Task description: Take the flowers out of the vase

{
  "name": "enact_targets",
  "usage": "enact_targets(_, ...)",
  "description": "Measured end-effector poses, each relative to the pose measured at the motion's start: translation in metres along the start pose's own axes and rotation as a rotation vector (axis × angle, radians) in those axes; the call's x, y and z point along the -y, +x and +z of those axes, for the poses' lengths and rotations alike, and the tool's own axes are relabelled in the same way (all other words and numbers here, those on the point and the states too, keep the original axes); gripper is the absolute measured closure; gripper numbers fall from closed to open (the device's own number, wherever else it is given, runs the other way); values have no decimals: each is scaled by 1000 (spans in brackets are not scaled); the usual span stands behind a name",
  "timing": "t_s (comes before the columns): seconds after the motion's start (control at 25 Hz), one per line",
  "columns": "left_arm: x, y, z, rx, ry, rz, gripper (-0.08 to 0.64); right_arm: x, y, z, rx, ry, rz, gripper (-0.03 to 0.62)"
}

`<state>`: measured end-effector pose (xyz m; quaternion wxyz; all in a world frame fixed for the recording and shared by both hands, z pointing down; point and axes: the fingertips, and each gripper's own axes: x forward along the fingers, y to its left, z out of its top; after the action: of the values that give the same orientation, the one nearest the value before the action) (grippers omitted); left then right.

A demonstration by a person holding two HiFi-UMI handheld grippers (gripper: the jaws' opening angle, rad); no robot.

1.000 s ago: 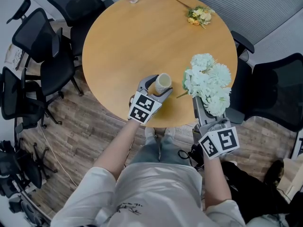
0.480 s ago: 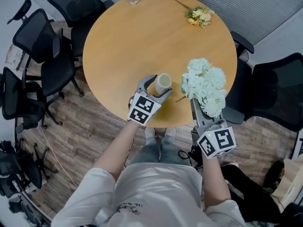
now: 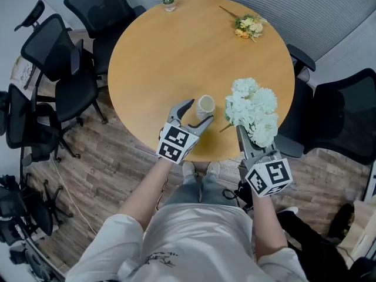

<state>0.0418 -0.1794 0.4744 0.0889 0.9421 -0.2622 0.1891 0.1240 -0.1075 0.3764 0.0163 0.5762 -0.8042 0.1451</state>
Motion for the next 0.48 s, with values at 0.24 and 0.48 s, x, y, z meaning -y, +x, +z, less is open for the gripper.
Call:
enact_targets(0.24,1,-20,14,13,-21,8,242,-4,-4,3,-10,0,15,541)
enact_targets(0.48,1,-44,27,49,-54,45,301,-11,-9,8,-20,0,31,541)
